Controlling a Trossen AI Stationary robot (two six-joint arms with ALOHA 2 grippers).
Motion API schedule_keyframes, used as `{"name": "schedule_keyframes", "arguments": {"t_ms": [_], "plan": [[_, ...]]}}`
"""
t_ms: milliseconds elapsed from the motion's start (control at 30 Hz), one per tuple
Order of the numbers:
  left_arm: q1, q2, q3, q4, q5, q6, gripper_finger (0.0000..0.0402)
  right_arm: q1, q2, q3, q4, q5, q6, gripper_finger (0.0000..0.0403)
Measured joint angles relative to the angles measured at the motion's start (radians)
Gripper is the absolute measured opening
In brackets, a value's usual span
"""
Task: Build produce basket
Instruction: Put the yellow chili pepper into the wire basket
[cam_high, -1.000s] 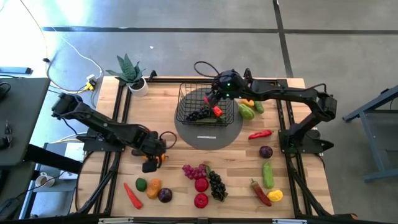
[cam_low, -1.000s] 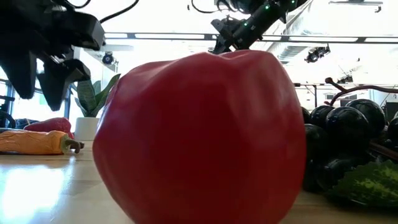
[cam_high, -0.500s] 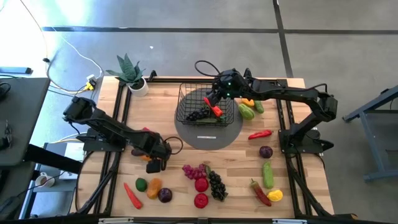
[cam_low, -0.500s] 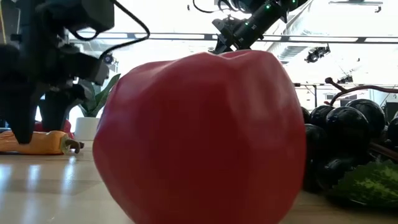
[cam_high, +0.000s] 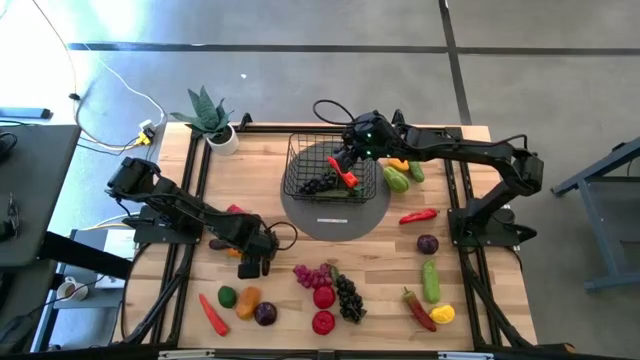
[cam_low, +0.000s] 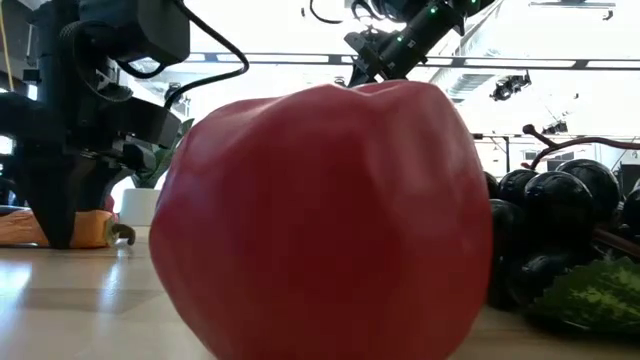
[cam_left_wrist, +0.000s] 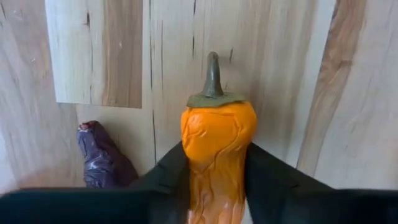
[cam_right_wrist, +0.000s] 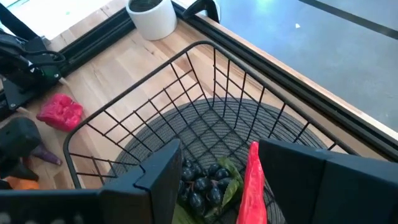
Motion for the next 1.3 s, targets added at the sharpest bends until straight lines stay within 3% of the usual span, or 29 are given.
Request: {"name": "schedule_keyframes", "arguments": {"t_ms": [67,400,733,1300], "plan": [[0.0,-0.004,0.0,0.001,0.0,0.0,0.0076,0.0,0.0,0.0,-0.006,0.0,0.005,0.0197],[0.011,-0.056,0.002,0.088,0.046,0.0,0.0079,0.0,-0.066,0.0,-0.061,0.022,0.026,0.0197],[0.105,-0.114,0.004,0.122,0.004,0.056,0.008,-0.003,-0.133,0.0,-0.12,0.088,0.083,0.0197],[0.314,-0.184,0.253,0.108,-0.123,0.289,0.0082,-0.013,-0.169,0.0,-0.275,0.191,0.185,0.0197]]}}
